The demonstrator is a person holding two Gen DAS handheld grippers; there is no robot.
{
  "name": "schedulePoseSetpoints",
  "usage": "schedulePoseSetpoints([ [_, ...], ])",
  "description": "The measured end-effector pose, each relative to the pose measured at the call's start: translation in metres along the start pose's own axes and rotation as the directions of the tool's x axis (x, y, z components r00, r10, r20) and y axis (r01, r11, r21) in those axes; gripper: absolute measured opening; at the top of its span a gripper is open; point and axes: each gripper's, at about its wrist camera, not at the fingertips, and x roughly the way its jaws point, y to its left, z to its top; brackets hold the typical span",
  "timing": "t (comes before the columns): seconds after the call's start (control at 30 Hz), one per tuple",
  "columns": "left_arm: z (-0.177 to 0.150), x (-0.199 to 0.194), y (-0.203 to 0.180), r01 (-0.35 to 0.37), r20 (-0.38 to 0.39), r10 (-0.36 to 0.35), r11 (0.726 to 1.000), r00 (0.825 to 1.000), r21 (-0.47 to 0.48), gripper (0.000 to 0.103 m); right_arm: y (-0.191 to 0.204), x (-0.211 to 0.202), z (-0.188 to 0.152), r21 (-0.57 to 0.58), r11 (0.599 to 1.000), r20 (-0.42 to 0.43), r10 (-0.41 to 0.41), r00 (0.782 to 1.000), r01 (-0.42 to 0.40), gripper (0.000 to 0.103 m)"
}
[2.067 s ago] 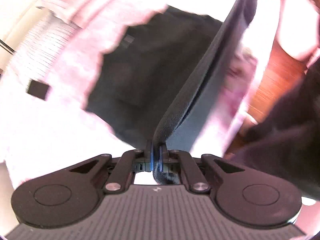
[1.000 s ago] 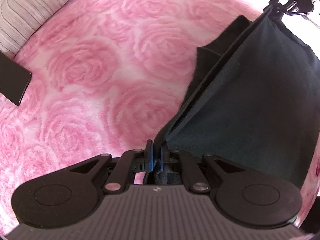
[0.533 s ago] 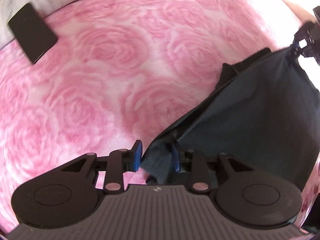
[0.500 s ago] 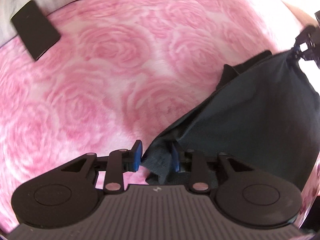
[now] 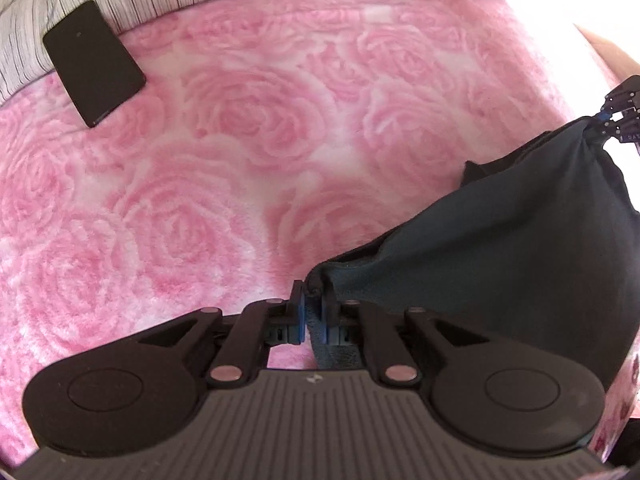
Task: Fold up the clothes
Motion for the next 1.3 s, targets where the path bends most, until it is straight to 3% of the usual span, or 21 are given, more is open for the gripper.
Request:
schedulePoseSetpoints([
  [0.17, -0.007, 0.011, 0.007, -0.012, -0.006, 0.012, 0.998, 1.0, -0.059, 0.006, -0.008, 0.02, -0.004, 0.072, 0.997, -0.015, 0.0, 1.0, 0.001, 0.01],
  [0.2, -0.009, 0.01, 0.009, -0.018, -0.005, 0.017, 0.997, 1.0, -0.073, 0.006, -0.01, 0.018, -0.006, 0.097, 0.995, -0.008, -0.019, 1.0, 0.02, 0.019],
  [0.23, -0.011, 0.009, 0.011, -0.023, -0.005, 0.023, 0.996, 1.0, -0.088, 0.008, -0.012, 0.016, -0.008, 0.123, 0.992, -0.002, -0.039, 0.999, 0.039, 0.04],
  [0.3, -0.014, 0.003, 0.018, -0.054, 0.001, 0.055, 0.988, 0.998, -0.144, 0.013, -0.016, 0.007, -0.014, 0.187, 0.979, 0.022, -0.087, 0.996, 0.081, 0.054],
  [0.33, -0.016, -0.002, 0.021, -0.073, 0.006, 0.075, 0.983, 0.997, -0.168, 0.017, -0.02, 0.001, -0.017, 0.228, 0.97, 0.038, -0.093, 0.995, 0.082, 0.054],
  [0.4, -0.017, -0.013, 0.024, -0.119, 0.011, 0.124, 0.973, 0.992, -0.198, 0.013, -0.022, -0.014, -0.025, 0.291, 0.95, 0.058, -0.132, 0.989, 0.11, 0.054],
  [0.53, -0.021, -0.041, 0.009, -0.135, 0.059, 0.146, 0.977, 0.988, -0.165, 0.014, -0.01, -0.044, -0.044, 0.373, 0.915, 0.11, -0.208, 0.972, 0.153, 0.054],
  [0.7, -0.027, -0.043, -0.04, -0.025, 0.065, 0.029, 0.997, 0.997, -0.068, 0.014, 0.026, -0.056, -0.071, 0.424, 0.906, 0.183, -0.111, 0.977, 0.023, 0.054],
  [0.83, -0.038, -0.01, -0.072, 0.019, -0.015, -0.019, 1.0, 1.0, 0.008, 0.015, 0.045, -0.037, -0.089, 0.417, 0.908, 0.165, -0.032, 0.986, -0.04, 0.054],
  [0.97, -0.044, 0.006, -0.071, 0.015, -0.046, -0.015, 1.0, 0.999, 0.013, 0.014, 0.027, -0.029, -0.116, 0.447, 0.894, 0.124, -0.087, 0.988, 0.023, 0.054],
  [1.07, -0.041, -0.004, -0.066, -0.049, -0.051, 0.049, 0.999, 0.998, 0.003, 0.012, 0.01, -0.038, -0.136, 0.465, 0.881, 0.111, -0.151, 0.982, 0.084, 0.054],
  [1.17, -0.042, -0.019, -0.069, -0.088, -0.054, 0.088, 0.996, 0.995, 0.003, 0.013, 0.017, -0.058, -0.144, 0.451, 0.881, 0.114, -0.215, 0.97, 0.142, 0.054],
  [1.23, -0.046, -0.032, -0.082, -0.08, -0.045, 0.08, 0.997, 0.996, 0.005, 0.013, 0.026, -0.073, -0.153, 0.493, 0.859, 0.125, -0.229, 0.965, 0.14, 0.054],
  [1.3, -0.054, -0.04, -0.1, -0.058, -0.045, 0.058, 0.998, 0.997, 0.009, 0.013, 0.041, -0.084, -0.161, 0.53, 0.844, 0.17, -0.194, 0.966, 0.077, 0.054],
])
